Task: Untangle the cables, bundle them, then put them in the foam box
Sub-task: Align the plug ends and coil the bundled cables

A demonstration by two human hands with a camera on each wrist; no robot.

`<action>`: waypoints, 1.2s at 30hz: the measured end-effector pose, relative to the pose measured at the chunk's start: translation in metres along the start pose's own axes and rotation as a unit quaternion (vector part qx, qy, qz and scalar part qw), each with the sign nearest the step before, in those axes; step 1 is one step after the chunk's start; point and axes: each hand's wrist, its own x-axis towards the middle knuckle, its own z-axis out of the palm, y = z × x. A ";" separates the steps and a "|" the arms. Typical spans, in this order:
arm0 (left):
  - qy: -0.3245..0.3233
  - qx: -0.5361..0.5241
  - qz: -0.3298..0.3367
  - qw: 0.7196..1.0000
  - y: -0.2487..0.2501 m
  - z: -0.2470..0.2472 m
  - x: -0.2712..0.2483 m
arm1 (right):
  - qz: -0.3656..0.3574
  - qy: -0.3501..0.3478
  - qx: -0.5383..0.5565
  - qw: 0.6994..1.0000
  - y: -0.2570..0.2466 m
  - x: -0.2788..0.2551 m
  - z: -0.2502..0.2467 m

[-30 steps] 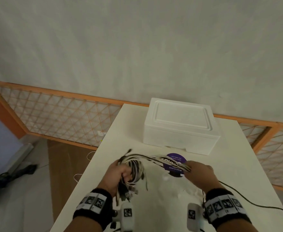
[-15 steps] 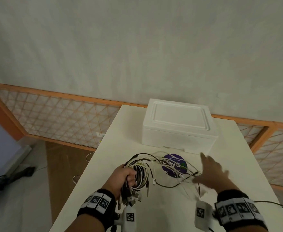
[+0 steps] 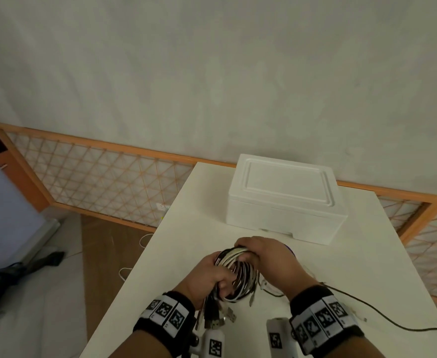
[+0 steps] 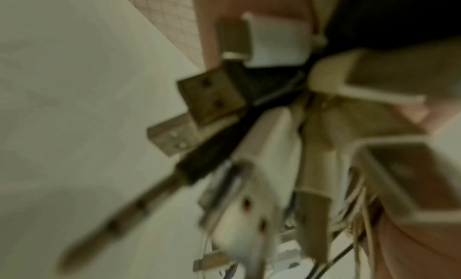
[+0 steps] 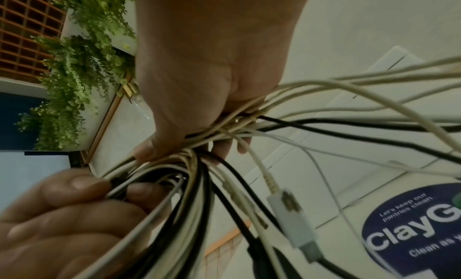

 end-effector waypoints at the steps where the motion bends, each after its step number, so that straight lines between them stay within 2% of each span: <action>1: -0.007 0.002 -0.003 1.000 0.002 0.000 -0.001 | -0.005 0.001 0.002 1.000 0.001 0.001 -0.001; 5: -0.042 0.041 -0.026 0.998 0.007 -0.002 -0.002 | -0.021 -0.002 0.002 1.000 0.007 0.002 -0.004; 9: -0.069 0.096 -0.035 0.992 0.008 0.000 -0.004 | -0.066 -0.062 -0.035 0.995 0.007 0.008 -0.014; 10: -0.063 0.087 -0.025 0.994 0.009 0.002 -0.005 | -0.063 -0.054 -0.014 0.996 0.007 0.009 -0.015; 12: -0.051 0.066 0.006 0.996 0.013 0.005 -0.005 | -0.037 -0.033 0.098 0.994 0.006 0.008 -0.012; 15: -0.050 0.051 0.036 0.997 0.016 0.006 -0.002 | 0.010 -0.005 0.308 0.951 0.001 0.000 -0.001; 18: -0.038 0.010 0.055 0.998 0.011 0.005 0.000 | 0.088 0.022 0.435 0.896 -0.005 -0.007 0.008; 23: 0.029 -0.113 0.102 0.988 0.010 0.009 0.005 | 0.178 0.033 0.485 0.855 -0.006 -0.018 0.018; 27: 0.058 -0.242 0.103 0.963 0.012 0.003 0.016 | 0.203 0.010 0.588 0.783 -0.011 -0.026 0.029; 28: 0.060 -0.255 0.102 0.960 0.011 0.002 0.018 | 0.217 0.011 0.582 0.783 -0.012 -0.027 0.033; 31: 0.078 -0.251 0.101 0.960 0.010 0.004 0.019 | 0.243 0.020 0.502 0.830 -0.012 -0.026 0.042; 33: 0.094 -0.250 0.101 0.958 0.009 0.006 0.018 | 0.239 0.015 0.486 0.841 -0.014 -0.024 0.039; 34: 0.098 -0.251 0.105 0.957 0.010 0.006 0.018 | 0.240 0.016 0.494 0.836 -0.014 -0.023 0.037; 35: 0.100 -0.252 0.110 0.956 0.011 0.006 0.018 | 0.246 0.019 0.519 0.818 -0.015 -0.023 0.034; 36: 0.103 -0.253 0.113 0.955 0.012 0.005 0.018 | 0.253 0.024 0.560 0.788 -0.014 -0.022 0.032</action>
